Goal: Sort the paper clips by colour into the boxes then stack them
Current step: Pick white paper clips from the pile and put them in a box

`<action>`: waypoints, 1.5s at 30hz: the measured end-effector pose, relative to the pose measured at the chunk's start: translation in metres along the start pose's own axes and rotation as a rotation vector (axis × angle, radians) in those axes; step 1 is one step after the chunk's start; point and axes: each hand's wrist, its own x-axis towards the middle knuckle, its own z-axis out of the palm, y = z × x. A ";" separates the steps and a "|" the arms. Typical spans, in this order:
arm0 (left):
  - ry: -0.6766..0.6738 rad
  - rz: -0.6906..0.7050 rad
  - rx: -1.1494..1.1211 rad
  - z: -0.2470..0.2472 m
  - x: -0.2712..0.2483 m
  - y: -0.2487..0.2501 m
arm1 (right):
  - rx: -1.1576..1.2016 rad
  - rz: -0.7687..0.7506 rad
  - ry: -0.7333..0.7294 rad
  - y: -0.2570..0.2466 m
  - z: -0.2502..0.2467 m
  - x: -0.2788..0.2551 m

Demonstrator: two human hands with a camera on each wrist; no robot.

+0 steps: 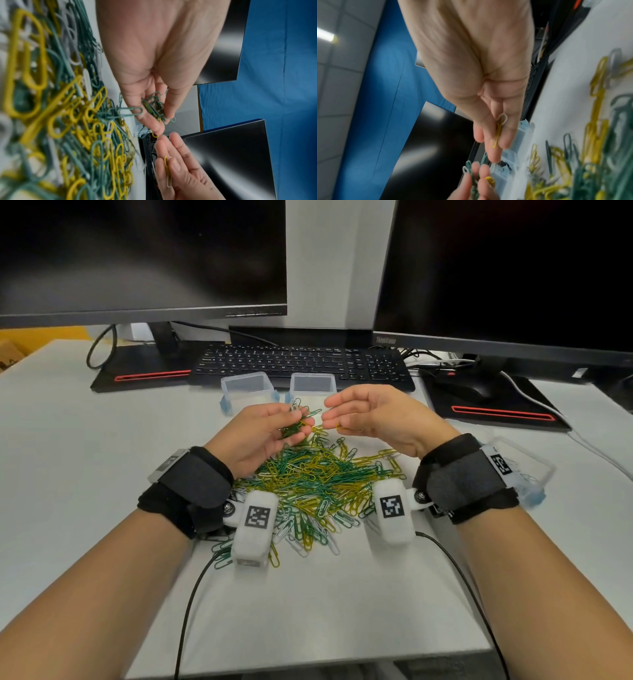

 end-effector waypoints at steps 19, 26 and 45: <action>-0.008 0.007 0.099 0.000 -0.001 0.001 | 0.258 -0.075 0.154 -0.007 0.000 0.000; -0.178 0.067 0.353 -0.001 -0.007 0.002 | 0.307 -0.059 0.170 -0.008 0.005 -0.001; 0.019 0.011 0.260 -0.003 0.003 0.001 | 0.424 0.151 0.373 -0.004 -0.006 0.003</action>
